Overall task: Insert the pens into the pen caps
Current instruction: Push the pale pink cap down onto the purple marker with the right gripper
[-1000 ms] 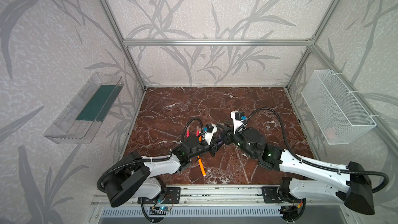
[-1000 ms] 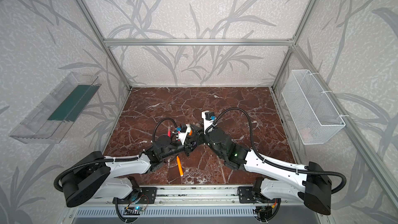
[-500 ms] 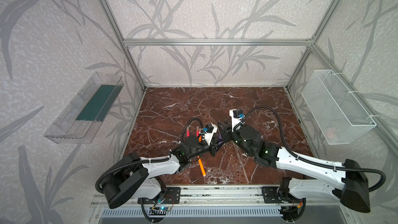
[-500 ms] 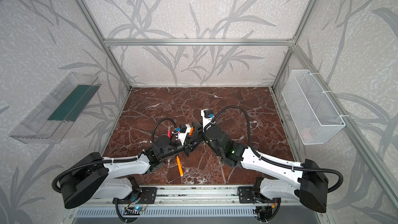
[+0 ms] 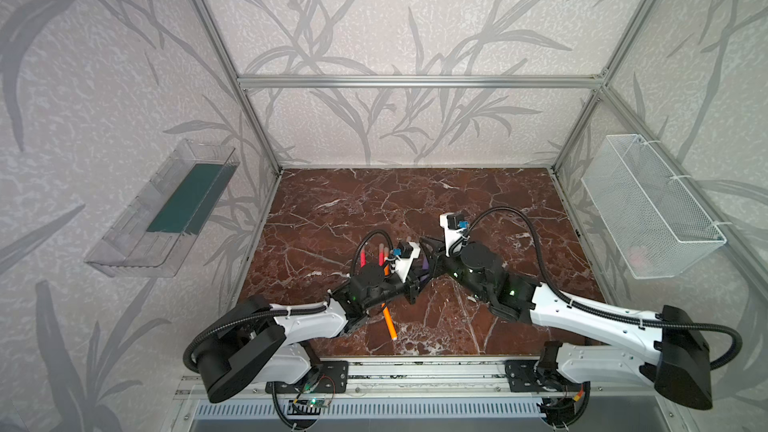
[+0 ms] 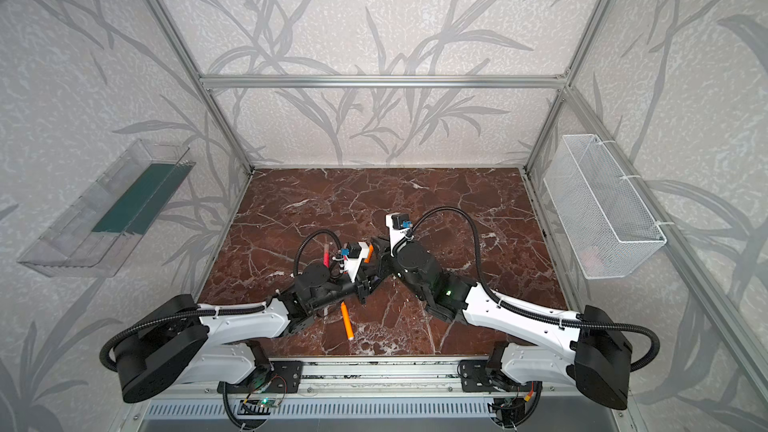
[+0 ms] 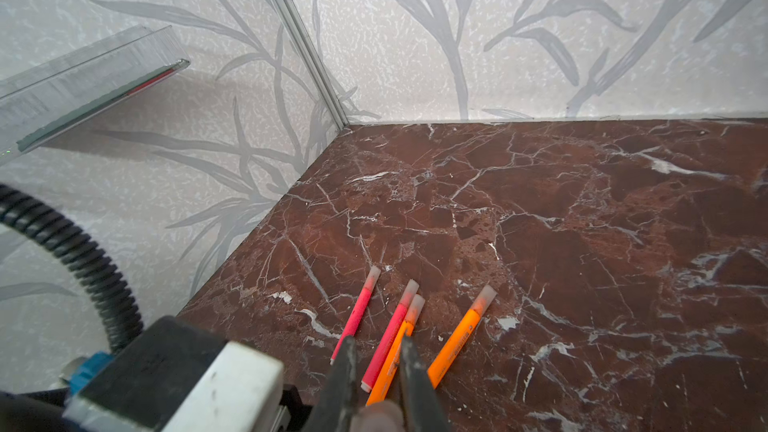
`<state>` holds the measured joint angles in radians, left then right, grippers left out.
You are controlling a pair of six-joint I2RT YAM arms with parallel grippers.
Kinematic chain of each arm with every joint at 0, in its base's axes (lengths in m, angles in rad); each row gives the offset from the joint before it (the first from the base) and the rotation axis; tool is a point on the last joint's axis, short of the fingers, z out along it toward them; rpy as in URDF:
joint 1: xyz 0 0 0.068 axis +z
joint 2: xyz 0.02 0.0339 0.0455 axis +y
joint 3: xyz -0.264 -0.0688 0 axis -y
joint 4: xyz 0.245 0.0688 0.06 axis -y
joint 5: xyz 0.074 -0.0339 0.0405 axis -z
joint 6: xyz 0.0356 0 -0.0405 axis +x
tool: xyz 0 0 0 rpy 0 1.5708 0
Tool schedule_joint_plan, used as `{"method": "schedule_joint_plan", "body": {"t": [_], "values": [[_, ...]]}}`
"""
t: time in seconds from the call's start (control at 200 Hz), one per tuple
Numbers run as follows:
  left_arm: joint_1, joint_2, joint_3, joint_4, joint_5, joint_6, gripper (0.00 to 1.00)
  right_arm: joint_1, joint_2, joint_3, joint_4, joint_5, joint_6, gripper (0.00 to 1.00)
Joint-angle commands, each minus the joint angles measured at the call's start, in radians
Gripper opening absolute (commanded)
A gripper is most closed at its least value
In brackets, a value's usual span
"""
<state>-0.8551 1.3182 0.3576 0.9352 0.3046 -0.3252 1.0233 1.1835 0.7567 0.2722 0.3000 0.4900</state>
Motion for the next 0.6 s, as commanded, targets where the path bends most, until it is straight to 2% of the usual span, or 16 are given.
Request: {"method": "schedule_joint_plan", "body": {"t": [0.0,0.225,0.595], "values": [[0.006,0.0,-0.001,0.071,-0.082,0.005,0.0,0.008,-0.027,-0.052,-0.015,-0.099,0.04,0.0],[0.006,-0.021,0.001,0.101,-0.183,0.01,0.0,0.009,-0.055,-0.124,0.002,-0.163,0.071,0.0],[0.008,-0.172,0.084,-0.098,-0.291,0.083,0.0,0.045,-0.108,-0.225,0.014,-0.177,0.095,0.0]]}}
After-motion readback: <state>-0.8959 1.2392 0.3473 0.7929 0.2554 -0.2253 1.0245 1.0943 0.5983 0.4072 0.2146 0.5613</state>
